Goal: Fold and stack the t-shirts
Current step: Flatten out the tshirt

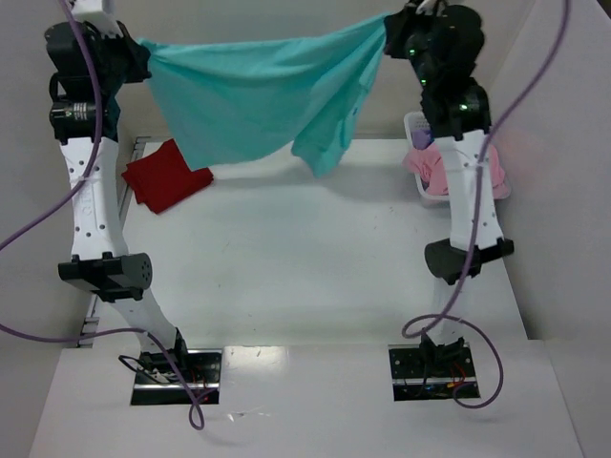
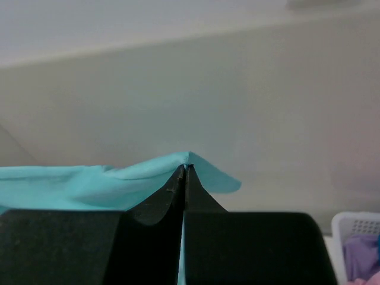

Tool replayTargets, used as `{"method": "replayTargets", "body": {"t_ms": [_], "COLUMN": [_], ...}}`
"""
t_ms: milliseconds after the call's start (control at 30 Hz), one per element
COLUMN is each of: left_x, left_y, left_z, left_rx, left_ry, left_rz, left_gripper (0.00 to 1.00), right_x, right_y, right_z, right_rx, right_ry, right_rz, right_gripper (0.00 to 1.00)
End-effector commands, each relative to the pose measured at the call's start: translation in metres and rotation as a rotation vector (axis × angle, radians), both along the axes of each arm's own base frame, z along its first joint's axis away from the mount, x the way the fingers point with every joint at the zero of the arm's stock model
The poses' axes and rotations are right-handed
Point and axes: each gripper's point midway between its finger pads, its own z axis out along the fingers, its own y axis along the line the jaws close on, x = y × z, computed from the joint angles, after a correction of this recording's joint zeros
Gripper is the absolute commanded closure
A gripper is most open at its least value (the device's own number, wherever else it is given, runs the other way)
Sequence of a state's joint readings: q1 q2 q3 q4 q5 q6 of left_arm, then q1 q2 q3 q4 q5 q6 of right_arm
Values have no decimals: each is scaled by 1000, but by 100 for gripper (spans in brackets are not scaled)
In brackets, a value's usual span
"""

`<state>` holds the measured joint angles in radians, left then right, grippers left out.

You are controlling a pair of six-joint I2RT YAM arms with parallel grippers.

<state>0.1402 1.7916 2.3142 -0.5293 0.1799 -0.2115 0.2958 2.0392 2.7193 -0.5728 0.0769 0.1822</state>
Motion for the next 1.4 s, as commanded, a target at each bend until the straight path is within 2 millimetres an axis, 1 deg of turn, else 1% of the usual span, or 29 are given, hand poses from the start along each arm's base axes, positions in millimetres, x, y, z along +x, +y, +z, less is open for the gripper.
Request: {"method": "replayTargets", "body": {"t_ms": [0, 33, 67, 100, 133, 167, 200, 233, 267, 300, 333, 433, 467, 500, 533, 600, 633, 800, 867, 900, 1000, 1033, 1067, 1167, 1200, 1233, 1267, 1333, 1367], "left_x": [-24, -18, -34, -29, -34, -42, -46, -55, -59, -70, -67, -73, -69, -77, -79, -83, -85, -94, -102, -99, -117, -115, -122, -125, -132, -128, -135, -134, -143], "left_y": [4, 8, 7, 10, 12, 13, 12, 11, 10, 9, 7, 2, 3, 2, 2, 4, 3, -6, -7, -6, -9, -8, -9, -8, -8, -8, -9, -9, -10], "left_z": [71, 70, 96, 96, 105, 118, 123, 131, 135, 143, 137, 134, 125, 129, 128, 123, 122, 114, 119, 114, 125, 119, 122, 116, 121, 115, 115, 108, 114], "left_rx": [36, 36, 51, 51, 53, 65, 66, 68, 69, 71, 70, 59, 56, 57, 67, 75, 75, 66, 68, 66, 70, 78, 80, 77, 88, 86, 86, 84, 86], "left_ry": [-173, -168, -221, -222, -246, -281, -295, -313, -322, -342, -321, -306, -278, -284, -285, -265, -267, -245, -260, -247, -276, -260, -269, -253, -267, -251, -252, -236, -255], "left_rz": [32, 46, 56, 67, 84, 94, 94, 94, 95, 95, 82, 61, 61, 61, 62, 73, 73, 31, 31, 31, 31, 31, 32, 43, 44, 44, 44, 44, 44], "left_gripper": [100, 100, 100, 100, 100, 100, 100, 100, 100, 100, 100, 100, 100, 100, 100, 100, 100, 100, 100, 100, 100, 100, 100, 100, 100, 100, 100, 100, 100], "right_x": [-52, -58, -79, -84, -92, -113, -121, -118, -123, -140, -136, -146, -148, -145, -152, -150, -155, -161, -173, -172, -188, -188, -187, -179, -182, -183, -182, -190, -189], "right_y": [-40, -42, -52, -54, -56, -65, -73, -72, -78, -82, -83, -90, -96, -95, -103, -108, -115, -120, -123, -123, -124, -119, -117, -118, -118, -118, -115, -117, -117], "right_z": [69, 73, 93, 92, 98, 113, 120, 110, 111, 118, 106, 100, 99, 89, 94, 88, 91, 94, 107, 103, 115, 115, 112, 96, 93, 91, 84, 87, 83], "right_rx": [22, 23, 36, 25, 21, 31, 35, 28, 28, 33, 18, 13, -2, -10, -4, 14, 18, 64, 105, 116, 177, 170, 163, 133, 131, 129, 122, 115, 110], "right_ry": [-152, -155, -202, -197, -214, -252, -273, -249, -253, -271, -245, -246, -248, -225, -241, -224, -233, -242, -288, -290, -339, -340, -326, -280, -272, -267, -258, -270, -254], "right_rz": [-70, -70, -80, -81, -84, -93, -107, -107, -118, -118, -131, -155, -184, -184, -205, -215, -239, -263, -266, -263, -248, -222, -213, -229, -229, -230, -214, -216, -216], "right_gripper": [100, 100, 100, 100, 100, 100, 100, 100, 100, 100, 100, 100, 100, 100, 100, 100, 100, 100, 100, 100, 100, 100, 100, 100, 100, 100, 100, 100, 100]}}
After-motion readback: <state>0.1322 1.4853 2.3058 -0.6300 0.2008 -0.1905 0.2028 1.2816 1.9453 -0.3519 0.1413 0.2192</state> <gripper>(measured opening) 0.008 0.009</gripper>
